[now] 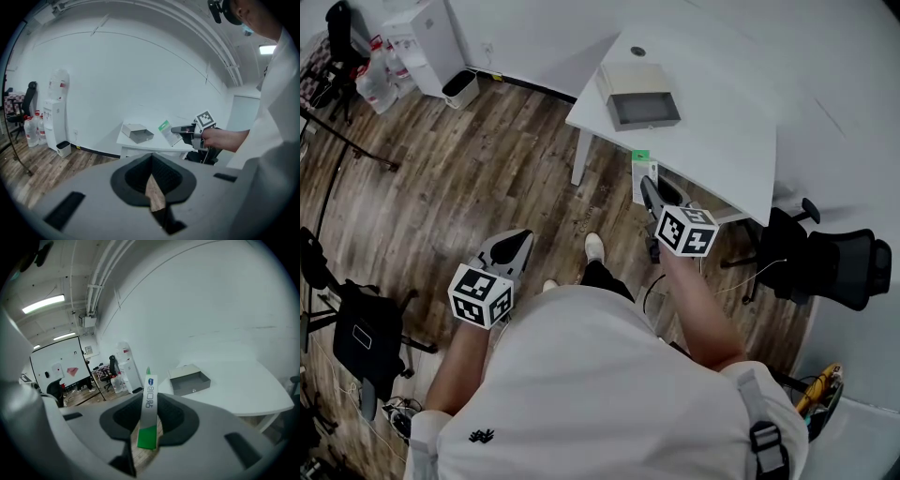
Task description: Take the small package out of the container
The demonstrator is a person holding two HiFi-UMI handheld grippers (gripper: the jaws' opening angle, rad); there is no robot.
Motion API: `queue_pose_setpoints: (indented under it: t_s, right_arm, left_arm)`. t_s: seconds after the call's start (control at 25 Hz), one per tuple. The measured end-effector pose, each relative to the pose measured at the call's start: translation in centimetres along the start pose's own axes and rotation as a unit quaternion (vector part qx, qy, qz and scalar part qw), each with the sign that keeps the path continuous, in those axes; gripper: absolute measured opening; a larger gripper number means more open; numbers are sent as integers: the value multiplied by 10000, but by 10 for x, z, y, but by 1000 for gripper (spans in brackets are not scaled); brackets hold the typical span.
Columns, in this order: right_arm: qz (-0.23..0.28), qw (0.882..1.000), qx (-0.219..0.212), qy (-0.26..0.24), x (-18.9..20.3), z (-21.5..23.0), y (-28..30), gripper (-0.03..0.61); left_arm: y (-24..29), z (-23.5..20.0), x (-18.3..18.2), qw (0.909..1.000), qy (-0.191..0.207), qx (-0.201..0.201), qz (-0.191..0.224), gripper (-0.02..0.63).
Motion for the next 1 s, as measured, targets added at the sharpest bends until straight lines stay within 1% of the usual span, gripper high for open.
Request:
queue_pose_setpoints:
  t_s: [0.36,1.0]
  right_arm:
    - [1,9999,-115,-108,11,-28,-30,98]
    - [90,9998,-148,-85,10,-43,-44,98]
  left_arm:
    - [-10,5,12,9999,20,109,-38,6]
    - [-20,4,24,9998,-30,161,-77,6]
Point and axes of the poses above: the fingertips, and each gripper's own axes: y forward along the fingers, z to its right, x out of its underside, the point moved 6 cm from there along -y, backward along the fingers, and after that the axes turned 14 degrees about -y, right-handed, at the moved point
